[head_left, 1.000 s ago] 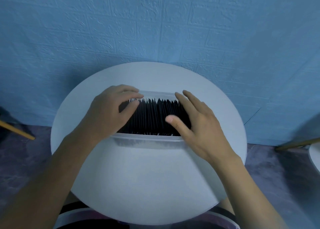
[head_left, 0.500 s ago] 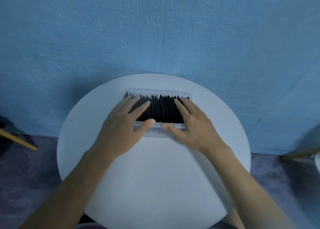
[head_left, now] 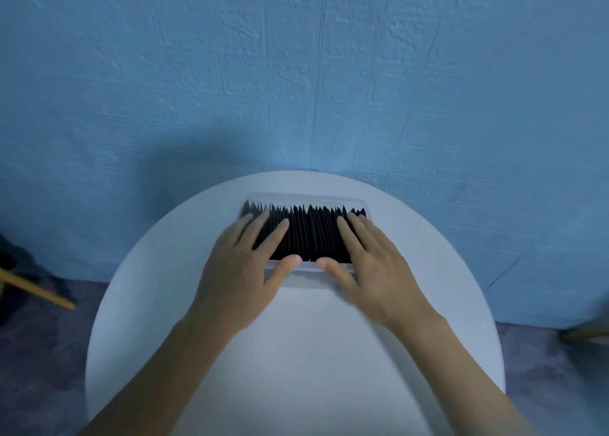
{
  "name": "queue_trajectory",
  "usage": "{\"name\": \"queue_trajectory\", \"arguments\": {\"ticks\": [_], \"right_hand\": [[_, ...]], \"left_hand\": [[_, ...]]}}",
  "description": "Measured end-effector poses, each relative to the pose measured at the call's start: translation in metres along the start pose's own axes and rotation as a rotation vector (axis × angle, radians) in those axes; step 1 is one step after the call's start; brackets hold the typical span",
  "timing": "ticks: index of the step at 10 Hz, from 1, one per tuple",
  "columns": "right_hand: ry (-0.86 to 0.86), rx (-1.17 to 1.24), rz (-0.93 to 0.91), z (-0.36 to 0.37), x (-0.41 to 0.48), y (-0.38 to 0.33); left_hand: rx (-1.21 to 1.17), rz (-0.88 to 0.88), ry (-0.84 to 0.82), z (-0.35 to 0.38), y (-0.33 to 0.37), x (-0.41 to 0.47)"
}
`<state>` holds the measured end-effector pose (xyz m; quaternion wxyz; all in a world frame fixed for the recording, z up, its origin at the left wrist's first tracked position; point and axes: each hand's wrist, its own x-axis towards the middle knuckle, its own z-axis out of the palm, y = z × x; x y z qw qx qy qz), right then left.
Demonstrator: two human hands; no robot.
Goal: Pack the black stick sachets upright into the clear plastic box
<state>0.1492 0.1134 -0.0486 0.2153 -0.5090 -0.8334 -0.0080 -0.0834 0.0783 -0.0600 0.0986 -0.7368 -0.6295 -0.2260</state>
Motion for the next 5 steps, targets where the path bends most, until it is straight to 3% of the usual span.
{"name": "queue_trajectory", "arguments": {"ticks": [1, 3, 5], "right_hand": [[-0.025, -0.019, 0.002, 0.001, 0.004, 0.001], [-0.231, 0.045, 0.018, -0.015, 0.015, 0.002], [-0.226, 0.119, 0.108, -0.031, 0.012, -0.009]], "left_hand": [[-0.012, -0.001, -0.016, 0.002, 0.000, 0.002], [-0.007, -0.034, -0.175, -0.012, 0.001, 0.004], [-0.084, -0.110, -0.374, -0.036, 0.001, 0.008]]}}
